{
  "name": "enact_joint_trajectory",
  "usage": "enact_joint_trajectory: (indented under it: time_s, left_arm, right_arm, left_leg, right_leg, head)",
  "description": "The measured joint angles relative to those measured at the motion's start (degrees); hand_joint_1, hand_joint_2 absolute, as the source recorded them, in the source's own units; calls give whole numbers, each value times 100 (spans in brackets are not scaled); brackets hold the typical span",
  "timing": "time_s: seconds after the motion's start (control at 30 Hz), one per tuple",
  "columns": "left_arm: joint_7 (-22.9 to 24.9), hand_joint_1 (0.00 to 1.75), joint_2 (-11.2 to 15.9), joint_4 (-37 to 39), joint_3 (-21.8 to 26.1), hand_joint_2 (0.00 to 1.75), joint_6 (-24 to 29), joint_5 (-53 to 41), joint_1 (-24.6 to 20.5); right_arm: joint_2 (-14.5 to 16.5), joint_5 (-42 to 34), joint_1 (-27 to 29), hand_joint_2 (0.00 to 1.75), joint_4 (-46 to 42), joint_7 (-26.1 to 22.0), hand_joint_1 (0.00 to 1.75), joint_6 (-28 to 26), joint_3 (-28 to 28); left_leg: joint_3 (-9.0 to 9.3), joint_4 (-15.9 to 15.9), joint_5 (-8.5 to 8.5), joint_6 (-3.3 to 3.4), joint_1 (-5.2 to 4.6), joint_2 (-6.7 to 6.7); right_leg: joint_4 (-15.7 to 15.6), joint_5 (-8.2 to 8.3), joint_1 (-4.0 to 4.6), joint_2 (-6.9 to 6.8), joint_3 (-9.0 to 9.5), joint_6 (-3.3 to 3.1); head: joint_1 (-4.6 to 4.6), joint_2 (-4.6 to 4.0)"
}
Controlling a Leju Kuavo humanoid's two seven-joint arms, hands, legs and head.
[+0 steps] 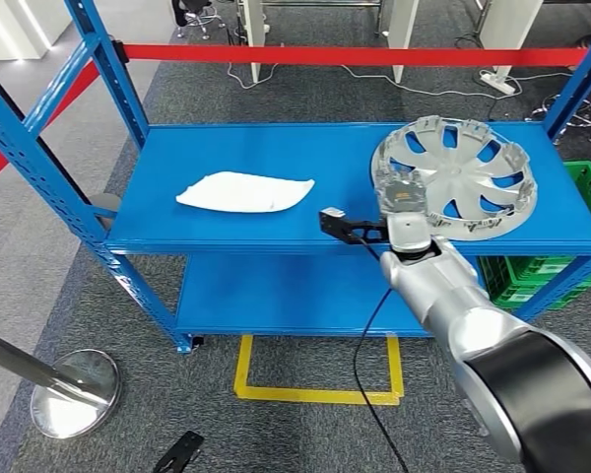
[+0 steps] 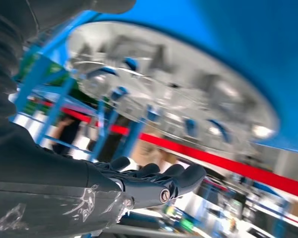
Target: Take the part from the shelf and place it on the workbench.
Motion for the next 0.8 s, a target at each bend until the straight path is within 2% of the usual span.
enact_joint_trajectory:
  time_s: [0.17,0.3,0.57,0.8]
  left_arm:
    - [4,0,-15,0,0,175,-14,-12,-31]
    - [4,0,-17,0,0,175,-28,-34,-32]
    - [19,0,-17,0,-1,175,-57,-66,-36]
    - [48,0,-22,0,-2,175,-66,-102,-51]
  right_arm:
    - [-118,7,-15,175,1,47,0,68,-48]
    - [-227,-27,-28,175,19,305,0,325,-119]
    - [-682,-140,12,175,119,717,0,828,-412]
    - [-897,-147,143,175,184,824,0,880,-594]
  left_leg:
    - [-5,6,-4,5,-11,5]
    - [-13,12,0,20,-22,4]
    - [-24,17,4,37,-35,2]
    - [-26,18,5,42,-37,3]
  right_leg:
    - [-3,15,-18,12,-6,5]
    - [-5,19,-29,2,-6,16]
    - [-10,31,-43,1,-10,40]
    - [-11,34,-46,7,-16,45]
  head:
    - [1,0]
    - [0,0]
    - [1,0]
    - [0,0]
